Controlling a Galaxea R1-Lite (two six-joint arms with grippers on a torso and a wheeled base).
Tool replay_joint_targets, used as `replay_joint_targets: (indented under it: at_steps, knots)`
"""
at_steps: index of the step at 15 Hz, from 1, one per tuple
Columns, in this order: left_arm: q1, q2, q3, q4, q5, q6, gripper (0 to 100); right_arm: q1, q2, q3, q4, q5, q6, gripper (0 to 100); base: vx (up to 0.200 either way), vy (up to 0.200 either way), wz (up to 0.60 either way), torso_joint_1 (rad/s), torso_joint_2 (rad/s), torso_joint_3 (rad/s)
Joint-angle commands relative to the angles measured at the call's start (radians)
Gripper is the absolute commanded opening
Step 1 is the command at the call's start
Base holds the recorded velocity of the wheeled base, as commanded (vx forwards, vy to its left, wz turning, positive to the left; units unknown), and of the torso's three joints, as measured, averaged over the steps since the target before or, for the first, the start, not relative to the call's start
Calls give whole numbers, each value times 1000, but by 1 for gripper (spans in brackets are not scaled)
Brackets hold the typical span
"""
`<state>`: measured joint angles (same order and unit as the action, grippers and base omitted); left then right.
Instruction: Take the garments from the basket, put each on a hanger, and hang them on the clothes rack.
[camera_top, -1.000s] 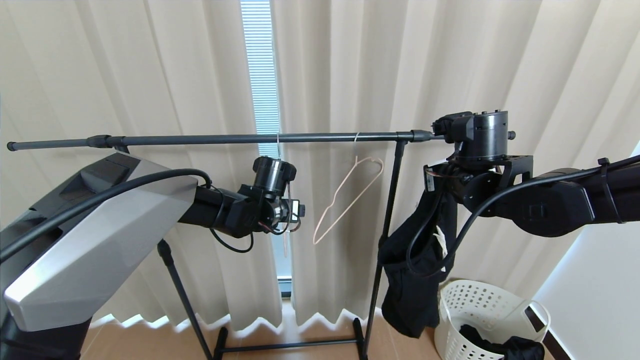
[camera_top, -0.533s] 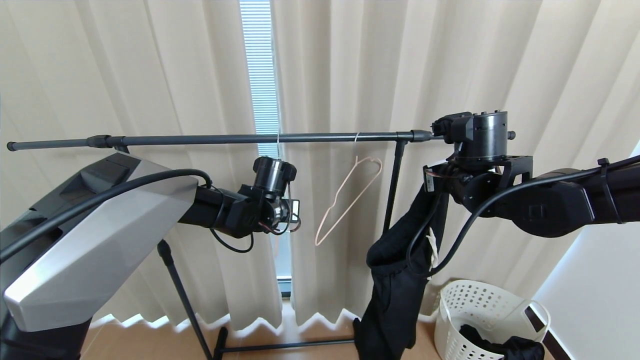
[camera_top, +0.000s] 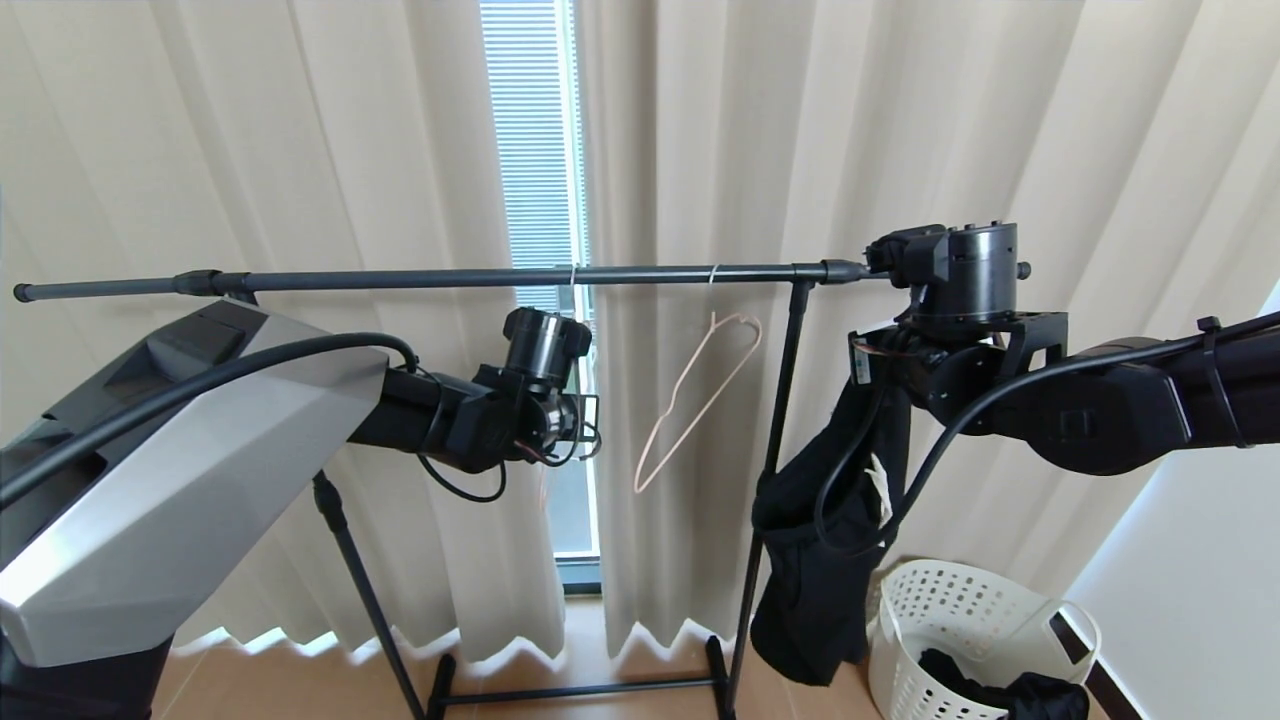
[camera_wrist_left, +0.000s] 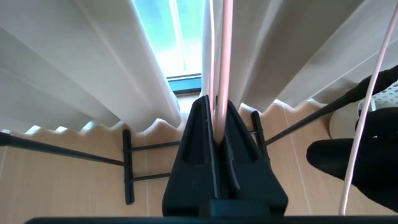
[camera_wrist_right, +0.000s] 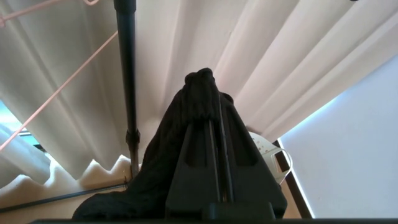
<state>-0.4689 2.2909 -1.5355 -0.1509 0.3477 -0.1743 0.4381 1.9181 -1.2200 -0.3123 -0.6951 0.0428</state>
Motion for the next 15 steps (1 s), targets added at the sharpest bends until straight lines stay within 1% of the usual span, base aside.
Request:
replay_joint_targets:
  at_steps: [1,3,6,7,8,9,12,15]
  knots:
    - [0,-31,6,-1,1,6,0,1,-2,0,-1,0,-1,0,0,0,0,0,0,0]
    - [-2,-77,34,-3,1,19,0,-1,-2,0,-1,0,0,0,0,0,0,0,0,0]
    - [-14,-148,120,-4,1,41,0,-1,-2,0,-1,0,-1,0,0,0,0,0,0,0]
    - [-14,-148,120,-4,1,41,0,-1,-2,0,-1,0,-1,0,0,0,0,0,0,0]
    - [-19,-180,161,-7,1,45,0,-1,-2,0,-1,0,-1,0,0,0,0,0,0,0]
    - [-19,-248,235,-9,-1,45,0,1,-4,0,-1,0,-1,0,0,0,0,0,0,0]
    - [-20,-357,356,-10,-3,47,0,1,-4,0,-1,0,-1,0,0,0,0,0,0,0]
    - [-40,-456,480,-21,-4,48,0,1,-7,2,-1,0,-1,0,0,0,0,0,0,0]
